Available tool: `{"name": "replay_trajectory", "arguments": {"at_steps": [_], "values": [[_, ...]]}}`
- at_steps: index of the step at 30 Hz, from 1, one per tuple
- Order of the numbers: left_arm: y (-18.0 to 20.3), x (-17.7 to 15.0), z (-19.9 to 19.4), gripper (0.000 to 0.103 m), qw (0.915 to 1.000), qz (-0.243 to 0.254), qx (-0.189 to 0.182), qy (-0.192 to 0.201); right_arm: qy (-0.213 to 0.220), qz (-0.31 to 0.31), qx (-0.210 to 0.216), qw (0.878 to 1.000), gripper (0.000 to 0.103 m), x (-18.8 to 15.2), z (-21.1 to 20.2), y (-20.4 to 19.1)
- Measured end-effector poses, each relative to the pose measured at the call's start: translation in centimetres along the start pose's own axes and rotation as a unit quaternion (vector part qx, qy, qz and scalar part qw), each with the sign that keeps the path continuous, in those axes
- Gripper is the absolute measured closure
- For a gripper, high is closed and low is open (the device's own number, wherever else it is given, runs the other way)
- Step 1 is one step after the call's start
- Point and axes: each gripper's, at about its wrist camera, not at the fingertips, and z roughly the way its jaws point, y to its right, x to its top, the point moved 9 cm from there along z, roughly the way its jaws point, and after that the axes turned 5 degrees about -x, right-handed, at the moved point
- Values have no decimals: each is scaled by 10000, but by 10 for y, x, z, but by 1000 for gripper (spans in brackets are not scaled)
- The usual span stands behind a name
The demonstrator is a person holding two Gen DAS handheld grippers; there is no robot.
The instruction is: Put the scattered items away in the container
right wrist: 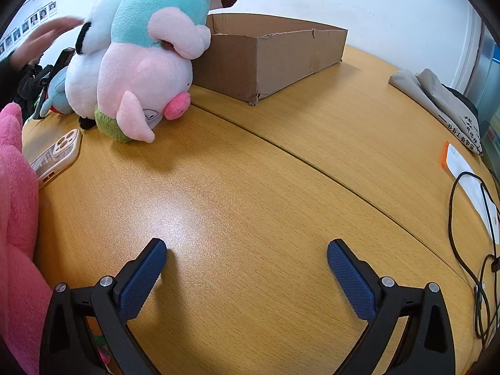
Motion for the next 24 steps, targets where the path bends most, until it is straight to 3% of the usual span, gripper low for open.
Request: {"name": "replay_trajectory", "arguments": {"at_steps": [24], "values": [[5, 4, 0, 0, 10000, -75, 41, -2, 0, 28, -21, 10000, 0, 0, 0, 1]]}}
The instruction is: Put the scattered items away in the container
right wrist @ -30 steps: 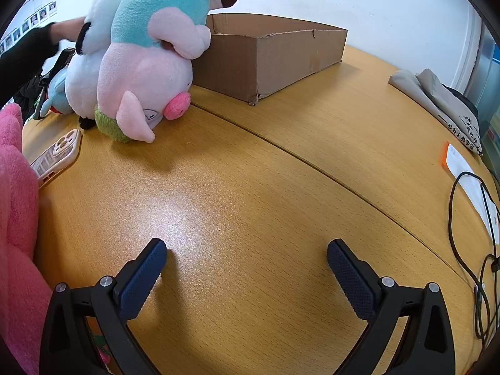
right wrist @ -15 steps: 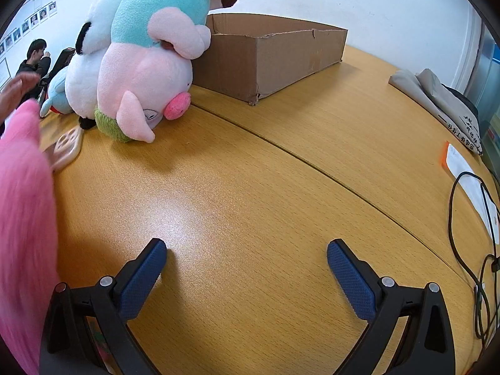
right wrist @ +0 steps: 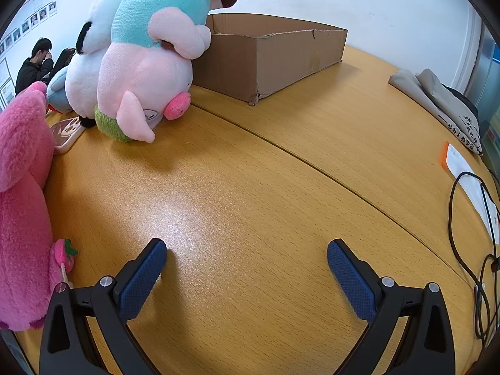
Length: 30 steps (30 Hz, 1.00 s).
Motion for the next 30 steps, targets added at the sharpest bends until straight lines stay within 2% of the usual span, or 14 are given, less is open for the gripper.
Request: {"name": "replay_trajectory", "arguments": {"at_steps": [16, 19, 22, 26, 28, 30], "values": [[-5, 1, 11, 0, 9999, -102, 79, 13, -18, 194, -147, 9997, 0, 10, 9, 3], [-14, -7, 1, 1, 9988, -365, 329, 48, -39, 385, -310, 9988, 0, 13, 11, 4], [-18, -14, -37, 1, 9938, -682, 772, 415, -69, 693, -541, 9961, 0, 4, 5, 2], [14, -25, -132, 1, 9856, -1021, 546, 1231, -251, 1064, -903, 9899, 0, -28, -22, -6], [44, -34, -169, 1, 9836, -1071, 417, 1392, -215, 1365, -1243, 9826, 0, -49, -47, -11], [79, -38, -190, 1, 9840, -927, 243, 1502, 78, 1627, -1229, 9790, 0, -60, -77, -29]]}}
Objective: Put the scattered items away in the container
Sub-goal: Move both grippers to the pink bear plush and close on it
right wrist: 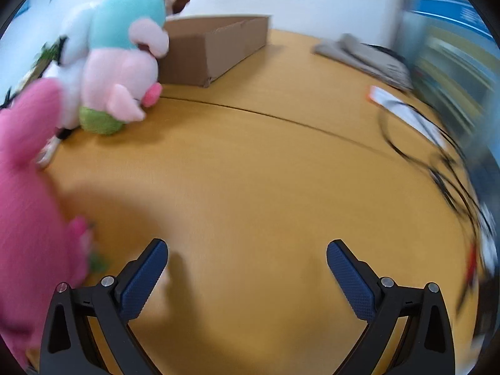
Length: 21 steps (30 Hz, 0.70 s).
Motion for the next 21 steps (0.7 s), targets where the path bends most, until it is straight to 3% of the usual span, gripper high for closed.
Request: {"name": "replay_trajectory", "arguments": {"at_steps": [5, 9, 12, 17, 21], "values": [[97, -22, -17, 1, 9975, 327, -618, -94, 1083, 439, 344, 9926, 0, -5, -93, -43], [163, -33, -14, 1, 9915, 651, -1111, -174, 2048, 640, 527, 9753, 0, 9, -152, -84], [195, -36, -8, 1, 9862, 835, -1407, -251, 2496, 898, 586, 9624, 0, 19, -176, -106], [223, -38, 16, 1, 9787, 663, -1870, -525, 2616, 1104, 750, 9559, 0, 29, -178, -140], [235, -56, 53, 1, 9739, 604, -1969, -954, 2127, 1267, 568, 9672, 0, 29, -140, -141]]}}
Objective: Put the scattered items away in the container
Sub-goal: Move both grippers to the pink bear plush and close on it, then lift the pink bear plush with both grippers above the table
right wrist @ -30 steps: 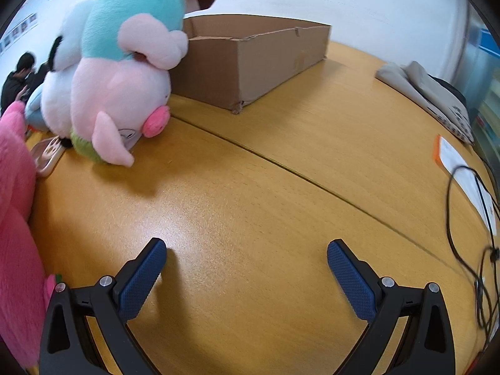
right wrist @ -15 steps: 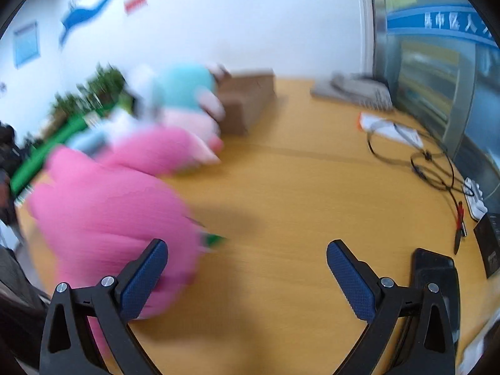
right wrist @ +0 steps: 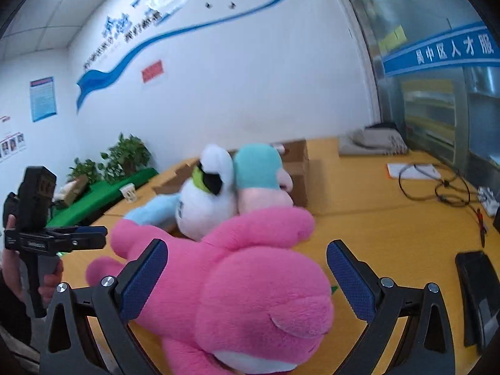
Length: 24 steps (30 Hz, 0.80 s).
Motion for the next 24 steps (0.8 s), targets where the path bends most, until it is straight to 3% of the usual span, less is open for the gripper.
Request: {"name": "replay_trajectory", "arguments": {"at_steps": [4, 7, 13, 24], "values": [[-9, -25, 36, 0, 9990, -174, -84, -408, -679, 107, -321, 9971, 0, -34, 46, 18], [-18, -33, 43, 0, 9949, -734, -573, -380, -636, 202, -415, 9969, 0, -45, 59, 23], [-24, -29, 52, 0, 9920, -771, -884, -469, -534, 129, -499, 9972, 0, -39, 73, 24], [-22, -33, 49, 0, 9933, -812, -749, -339, -774, 462, -350, 9953, 0, -41, 78, 27]]}}
